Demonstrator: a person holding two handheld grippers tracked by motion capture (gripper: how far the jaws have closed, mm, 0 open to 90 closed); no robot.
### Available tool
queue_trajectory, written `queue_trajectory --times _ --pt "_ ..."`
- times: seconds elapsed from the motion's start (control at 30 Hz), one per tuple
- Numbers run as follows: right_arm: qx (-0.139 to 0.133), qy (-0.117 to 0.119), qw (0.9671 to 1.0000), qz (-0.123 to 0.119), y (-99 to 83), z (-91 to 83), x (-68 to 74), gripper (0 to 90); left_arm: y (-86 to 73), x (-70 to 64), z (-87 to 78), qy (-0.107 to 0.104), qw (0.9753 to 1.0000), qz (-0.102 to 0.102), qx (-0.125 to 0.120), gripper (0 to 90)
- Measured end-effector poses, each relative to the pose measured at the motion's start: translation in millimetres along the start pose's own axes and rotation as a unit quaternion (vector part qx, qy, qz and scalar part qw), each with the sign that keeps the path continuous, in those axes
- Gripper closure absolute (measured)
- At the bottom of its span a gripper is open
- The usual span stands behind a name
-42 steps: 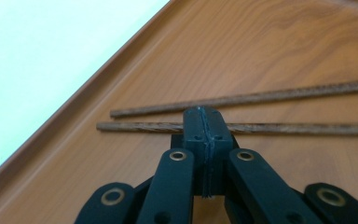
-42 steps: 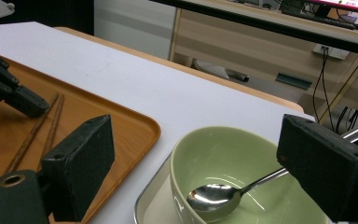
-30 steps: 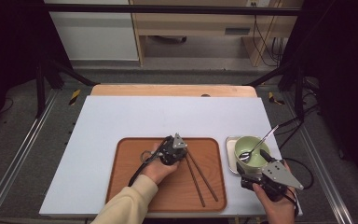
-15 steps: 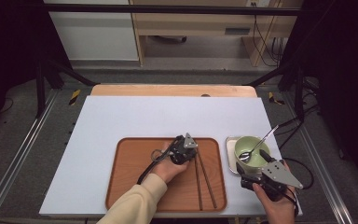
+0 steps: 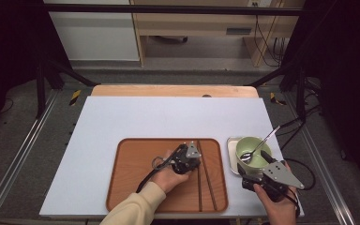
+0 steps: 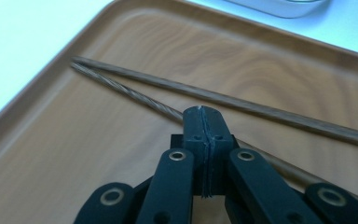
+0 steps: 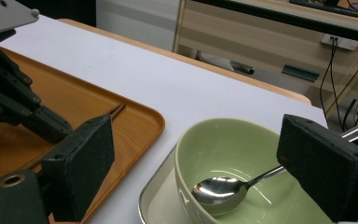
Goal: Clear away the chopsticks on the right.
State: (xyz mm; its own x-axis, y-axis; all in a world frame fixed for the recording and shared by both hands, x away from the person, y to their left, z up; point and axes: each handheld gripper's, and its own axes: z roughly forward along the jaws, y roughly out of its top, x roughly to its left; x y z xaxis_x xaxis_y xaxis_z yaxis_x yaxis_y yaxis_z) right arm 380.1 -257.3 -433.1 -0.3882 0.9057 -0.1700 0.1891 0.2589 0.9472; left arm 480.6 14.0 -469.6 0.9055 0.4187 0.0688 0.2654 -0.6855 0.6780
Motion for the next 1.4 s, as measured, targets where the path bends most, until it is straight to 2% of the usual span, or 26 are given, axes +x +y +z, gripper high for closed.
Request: queue_trajectory --times 0.27,0.43,0.63,0.7,0.77,0.83,0.97,1.03,1.2,1.23,1.3,1.4 --pt "0.002 -0.001 1.0000 0.002 -0.4 0.1 -0.9 11.5 9.6 -8.7 8.7 -0.005 0.9999 0.009 -0.002 89.3" --pt "0.002 -0.001 1.0000 0.003 -0.6 0.3 -1.1 11.5 12.8 -8.6 13.4 -0.006 0.9999 0.001 -0.010 89.1" --pt "0.000 -0.005 1.0000 0.004 -0.2 -0.8 -2.6 11.5 14.7 -9.5 14.9 -0.005 0.9999 0.002 -0.015 89.0" --pt "-0.002 -0.009 0.9999 0.010 0.7 -2.5 -4.6 11.5 14.9 -8.7 11.2 -0.005 0.9998 0.008 -0.017 88.7" --pt "0.001 -0.019 0.9997 0.017 1.2 -4.6 -8.1 11.4 14.5 -7.8 5.7 -0.005 0.9996 0.006 -0.027 88.4" --pt "0.005 -0.030 0.9987 0.041 1.9 -8.2 -15.2 10.9 11.9 -6.5 -1.4 -0.004 0.9990 -0.005 -0.045 87.6" --pt "0.018 -0.054 0.9959 0.070 0.6 -11.0 -35.2 14.3 1.7 1.3 -23.5 0.013 0.9978 -0.004 -0.064 83.5" --pt "0.023 -0.068 0.9929 0.096 1.0 -11.3 -49.7 18.5 -6.8 6.8 -39.8 0.021 0.9958 -0.012 -0.089 80.2" --pt "0.050 -0.092 0.9878 0.116 7.8 -2.8 -81.8 31.4 -29.7 19.8 -75.1 0.066 0.9894 -0.021 -0.128 64.3" --pt "0.054 -0.091 0.9869 0.122 8.8 0.7 -88.1 35.3 -35.2 22.5 -81.4 0.076 0.9880 -0.024 -0.132 60.8" --pt "0.056 -0.072 0.9856 0.142 10.3 9.1 -100.1 37.9 -48.3 27.6 -94.3 0.094 0.9846 -0.034 -0.143 52.0" --pt "0.073 -0.057 0.9855 0.142 11.3 22.6 -109.8 41.6 -64.1 32.7 -107.6 0.112 0.9804 -0.046 -0.155 42.4"
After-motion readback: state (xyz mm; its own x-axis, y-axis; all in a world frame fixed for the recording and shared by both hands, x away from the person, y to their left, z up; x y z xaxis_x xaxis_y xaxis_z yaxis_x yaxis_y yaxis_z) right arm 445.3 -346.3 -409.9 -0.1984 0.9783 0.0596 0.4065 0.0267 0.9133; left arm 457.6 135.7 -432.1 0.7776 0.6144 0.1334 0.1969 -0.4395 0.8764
